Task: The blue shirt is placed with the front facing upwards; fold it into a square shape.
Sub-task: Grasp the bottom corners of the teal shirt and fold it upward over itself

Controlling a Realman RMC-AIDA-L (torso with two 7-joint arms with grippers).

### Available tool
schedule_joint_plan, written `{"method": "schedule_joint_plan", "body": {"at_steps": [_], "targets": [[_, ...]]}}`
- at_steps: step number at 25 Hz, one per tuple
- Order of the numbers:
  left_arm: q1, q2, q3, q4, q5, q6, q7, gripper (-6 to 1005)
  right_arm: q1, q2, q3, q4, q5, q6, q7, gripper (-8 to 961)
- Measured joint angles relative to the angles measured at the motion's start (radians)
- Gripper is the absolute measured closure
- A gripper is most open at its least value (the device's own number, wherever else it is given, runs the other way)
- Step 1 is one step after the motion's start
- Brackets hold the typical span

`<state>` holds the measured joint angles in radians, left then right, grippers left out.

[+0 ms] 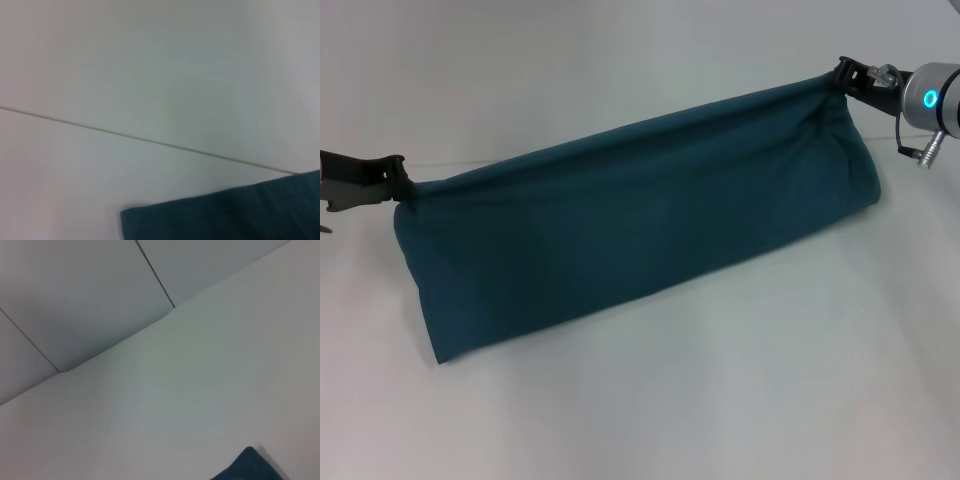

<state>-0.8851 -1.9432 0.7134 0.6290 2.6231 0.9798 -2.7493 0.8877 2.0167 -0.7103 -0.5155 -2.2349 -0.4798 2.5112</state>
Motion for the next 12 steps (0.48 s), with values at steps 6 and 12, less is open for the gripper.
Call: {"method": "schedule_joint_plan", "body": {"at_steps": [6,12], "targets": [[-0.001,0.000,0.000,0.000,0.000,-0.012,0.001,997,-0.008,0.000,0.009,0.000,0.000,0.000,0.005,892],[-0.004,-0.003,0.000,0.000,0.000,-0.020,0.001,997,-0.010,0.004,0.014,0.000,0.007,0.011,0.007,891]]}}
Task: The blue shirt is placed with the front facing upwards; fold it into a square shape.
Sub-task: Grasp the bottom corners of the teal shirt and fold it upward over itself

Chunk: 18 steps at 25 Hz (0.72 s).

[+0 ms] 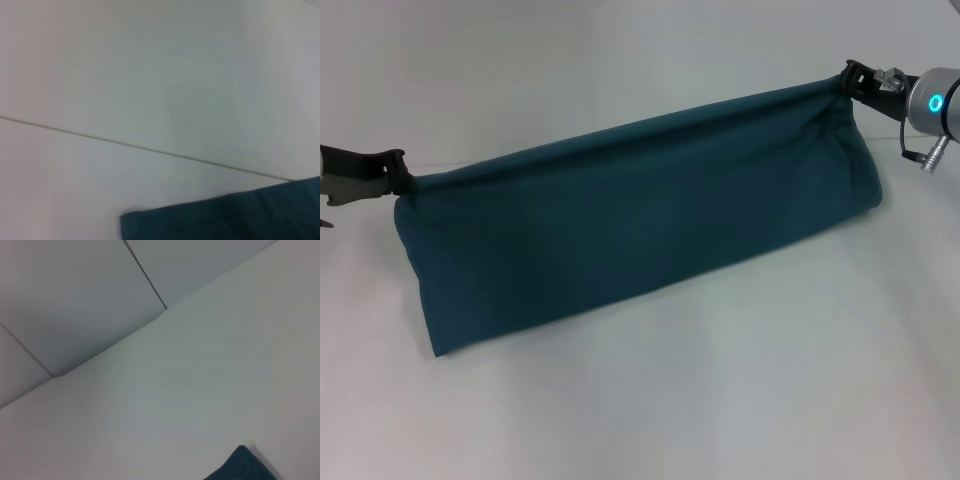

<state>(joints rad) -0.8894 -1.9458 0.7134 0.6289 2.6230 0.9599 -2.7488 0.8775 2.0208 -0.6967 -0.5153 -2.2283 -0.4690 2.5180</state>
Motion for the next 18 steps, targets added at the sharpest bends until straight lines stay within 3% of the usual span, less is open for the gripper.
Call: {"method": "schedule_joint_plan", "body": {"at_steps": [18], "targets": [[-0.003,-0.006,0.003,0.019,-0.002,-0.004,0.000,998,0.000,0.001,0.000,0.003,0.007,0.006,0.001,890]]}}
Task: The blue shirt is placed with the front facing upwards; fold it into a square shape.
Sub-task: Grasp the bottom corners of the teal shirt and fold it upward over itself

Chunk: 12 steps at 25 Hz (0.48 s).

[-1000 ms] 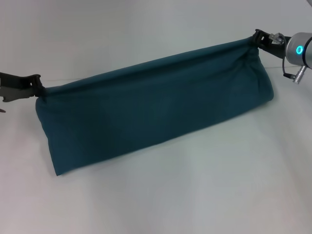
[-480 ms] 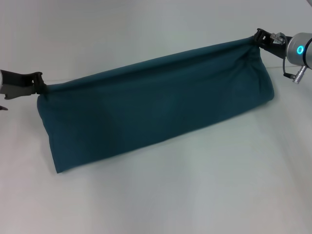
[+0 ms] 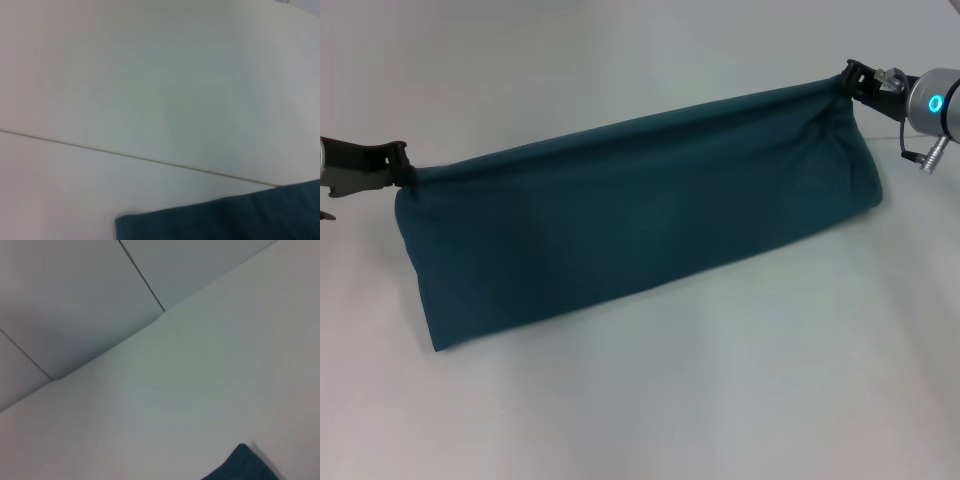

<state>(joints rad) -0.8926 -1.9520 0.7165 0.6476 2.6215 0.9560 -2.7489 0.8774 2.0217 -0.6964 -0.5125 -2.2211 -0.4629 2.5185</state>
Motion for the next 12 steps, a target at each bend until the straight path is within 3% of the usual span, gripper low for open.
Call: {"method": "schedule_joint_plan", "body": {"at_steps": [12], "targets": [[0.000,-0.001,-0.001,0.004,0.000,-0.002,0.000,965,0.000,0.000,0.000,0.008,0.000,0.010,0.000,888]]}}
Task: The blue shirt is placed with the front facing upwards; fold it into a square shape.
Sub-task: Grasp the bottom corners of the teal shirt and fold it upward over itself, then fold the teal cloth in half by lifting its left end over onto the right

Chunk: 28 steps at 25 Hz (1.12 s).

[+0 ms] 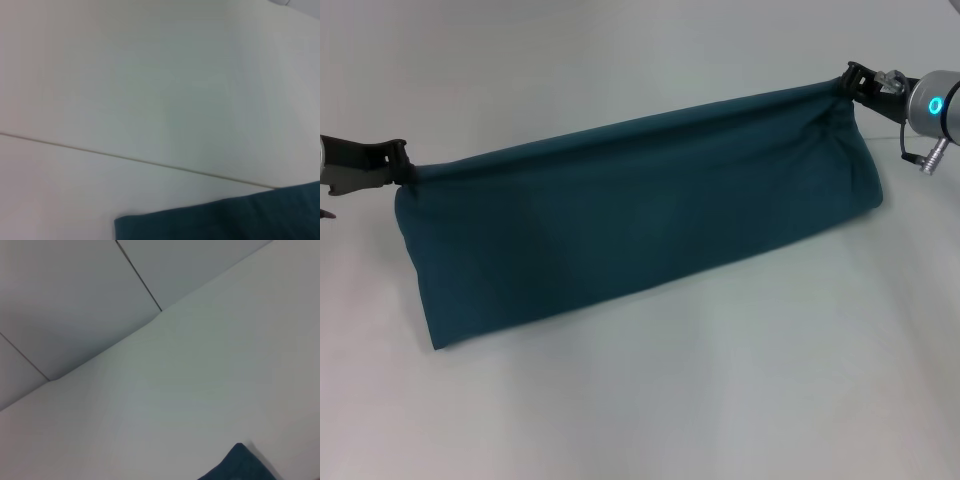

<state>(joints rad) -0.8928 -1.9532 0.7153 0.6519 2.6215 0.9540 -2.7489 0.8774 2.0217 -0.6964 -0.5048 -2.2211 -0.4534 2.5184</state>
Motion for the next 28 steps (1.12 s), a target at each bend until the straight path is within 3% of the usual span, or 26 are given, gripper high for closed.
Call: {"method": "schedule_joint_plan", "body": {"at_steps": [10,16,17,25,28], "targets": [[0.000,0.001,0.003,0.000,0.000,-0.002,0.002,926,0.002,-0.002,-0.013,0.003,-0.007,0.003,-0.007,887],[0.008,0.001,-0.003,0.002,-0.044,-0.027,0.031,902,0.009,-0.023,-0.023,0.027,-0.012,0.004,-0.006,854],[0.012,0.000,-0.004,0.002,-0.051,-0.036,0.031,898,0.010,-0.037,-0.023,0.028,-0.013,0.003,-0.007,838],[0.014,-0.010,-0.001,0.003,-0.053,-0.050,0.028,627,0.025,-0.088,-0.025,0.031,-0.011,-0.017,-0.001,708],[0.014,-0.011,-0.001,0.003,-0.053,-0.050,0.029,569,0.027,-0.098,-0.025,0.031,-0.010,-0.046,-0.001,585]]}}
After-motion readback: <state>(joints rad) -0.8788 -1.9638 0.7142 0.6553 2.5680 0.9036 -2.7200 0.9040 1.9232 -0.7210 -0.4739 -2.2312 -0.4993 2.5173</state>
